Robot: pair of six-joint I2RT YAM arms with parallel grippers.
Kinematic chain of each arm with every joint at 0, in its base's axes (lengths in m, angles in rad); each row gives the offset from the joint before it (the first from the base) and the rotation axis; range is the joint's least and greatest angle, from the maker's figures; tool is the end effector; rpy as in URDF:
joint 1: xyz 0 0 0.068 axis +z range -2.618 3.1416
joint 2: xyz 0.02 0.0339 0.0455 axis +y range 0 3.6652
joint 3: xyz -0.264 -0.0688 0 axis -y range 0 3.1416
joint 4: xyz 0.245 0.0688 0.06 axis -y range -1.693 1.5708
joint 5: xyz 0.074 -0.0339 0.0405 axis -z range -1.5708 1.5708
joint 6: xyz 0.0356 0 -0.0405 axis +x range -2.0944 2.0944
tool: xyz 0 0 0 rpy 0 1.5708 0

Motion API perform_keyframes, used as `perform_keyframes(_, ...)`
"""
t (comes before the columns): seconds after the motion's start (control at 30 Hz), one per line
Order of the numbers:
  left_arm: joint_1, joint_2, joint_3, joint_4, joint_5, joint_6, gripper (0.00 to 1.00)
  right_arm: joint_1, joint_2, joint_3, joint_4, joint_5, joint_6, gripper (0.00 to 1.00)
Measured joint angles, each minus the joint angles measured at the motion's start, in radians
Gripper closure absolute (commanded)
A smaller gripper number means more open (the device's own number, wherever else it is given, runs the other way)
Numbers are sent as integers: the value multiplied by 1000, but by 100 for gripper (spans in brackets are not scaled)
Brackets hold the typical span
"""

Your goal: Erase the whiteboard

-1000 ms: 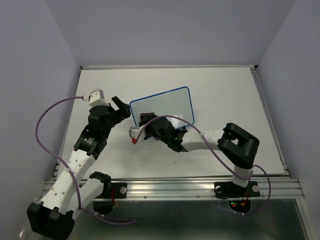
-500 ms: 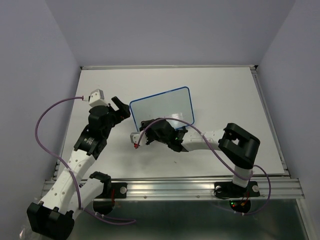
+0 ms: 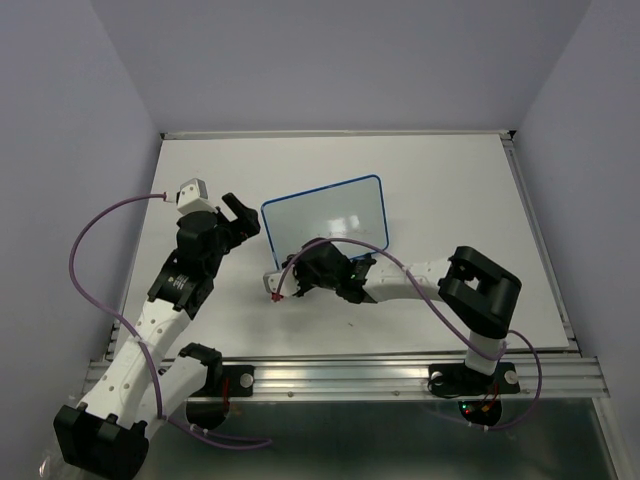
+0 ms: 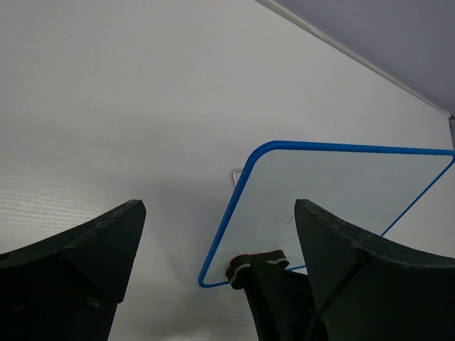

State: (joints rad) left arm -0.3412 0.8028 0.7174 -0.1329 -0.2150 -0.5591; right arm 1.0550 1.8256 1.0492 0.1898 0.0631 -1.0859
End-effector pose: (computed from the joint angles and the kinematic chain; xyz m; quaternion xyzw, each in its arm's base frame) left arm 0.1835 -0.0571 0.3187 -0.1511 0.7635 -0.1954 0.5967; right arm 0.1966 0.3422 0.1795 -0.7658 0.4357 -0.0351 0.4718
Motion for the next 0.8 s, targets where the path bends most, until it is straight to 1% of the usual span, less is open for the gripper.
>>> perform_keyframes(0.2, 0, 0, 0, 0, -3, 0, 1, -3, 0, 7, 8, 11, 75, 96)
perform_keyframes(0.47, 0, 0, 0, 0, -3, 0, 1, -58, -21, -12, 171, 87, 175, 94)
perform_keyframes(0.8, 0, 0, 0, 0, -3, 0, 1, -81, -34, -50, 354, 176, 208, 94)
